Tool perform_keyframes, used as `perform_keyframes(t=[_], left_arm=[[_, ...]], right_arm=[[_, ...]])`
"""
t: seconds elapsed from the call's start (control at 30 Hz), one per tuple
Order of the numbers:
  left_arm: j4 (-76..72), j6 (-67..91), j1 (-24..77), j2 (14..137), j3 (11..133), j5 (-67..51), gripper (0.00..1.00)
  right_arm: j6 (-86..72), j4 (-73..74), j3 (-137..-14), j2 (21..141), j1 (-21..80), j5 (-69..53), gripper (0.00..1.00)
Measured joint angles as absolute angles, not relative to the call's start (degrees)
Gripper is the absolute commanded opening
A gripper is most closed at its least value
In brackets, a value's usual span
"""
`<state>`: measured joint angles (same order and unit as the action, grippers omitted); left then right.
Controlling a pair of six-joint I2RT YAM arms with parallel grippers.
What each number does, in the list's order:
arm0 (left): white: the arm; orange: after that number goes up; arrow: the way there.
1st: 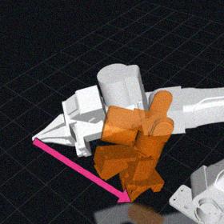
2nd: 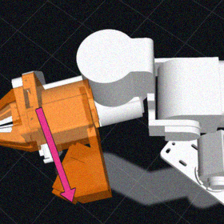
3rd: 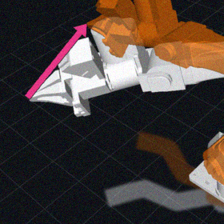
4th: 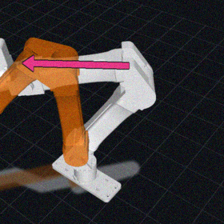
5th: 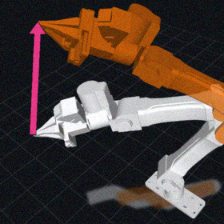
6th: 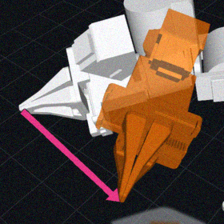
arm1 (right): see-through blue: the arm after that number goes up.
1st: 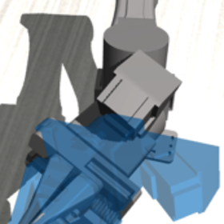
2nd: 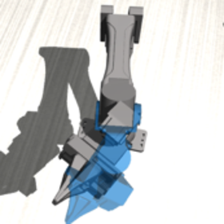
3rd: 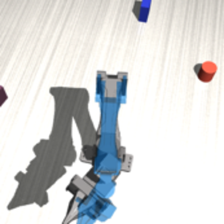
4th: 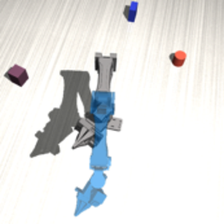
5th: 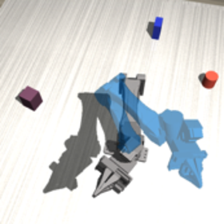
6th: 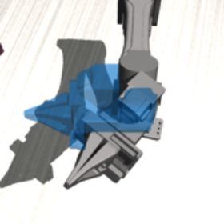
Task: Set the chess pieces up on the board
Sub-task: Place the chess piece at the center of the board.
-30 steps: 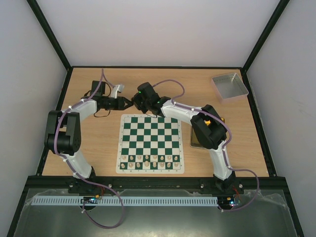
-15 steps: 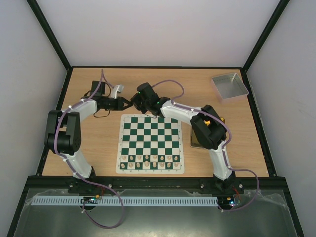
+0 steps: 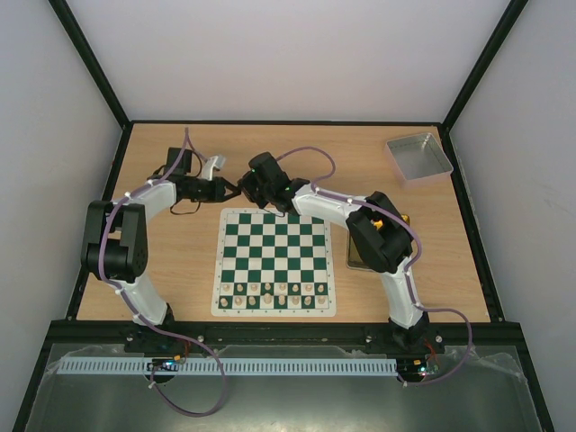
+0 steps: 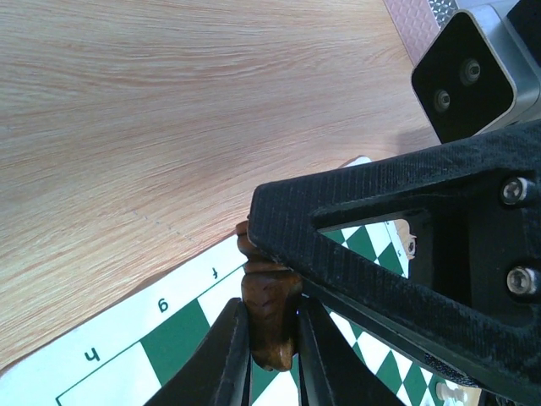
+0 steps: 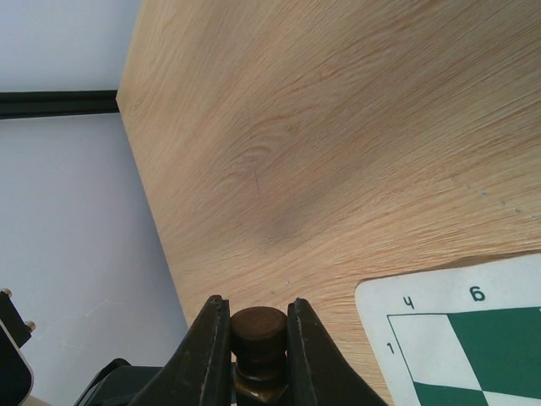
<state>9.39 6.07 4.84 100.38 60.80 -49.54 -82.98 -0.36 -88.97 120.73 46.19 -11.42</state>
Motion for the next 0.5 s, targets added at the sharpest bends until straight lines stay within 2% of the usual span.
perform_keyframes(t=[0.2,0.5], left_arm=[[10.09,5.65,4.86,100.40,60.82,-49.39,0.02],[15.31,1.34,5.45,101.82,64.64,-48.40,0.02]], right_arm=[[-82.94,-0.34,-88.82,120.73,46.39,-11.14,0.12],[-81.87,0.12,-88.20,120.07,46.96,-10.33,0.30]])
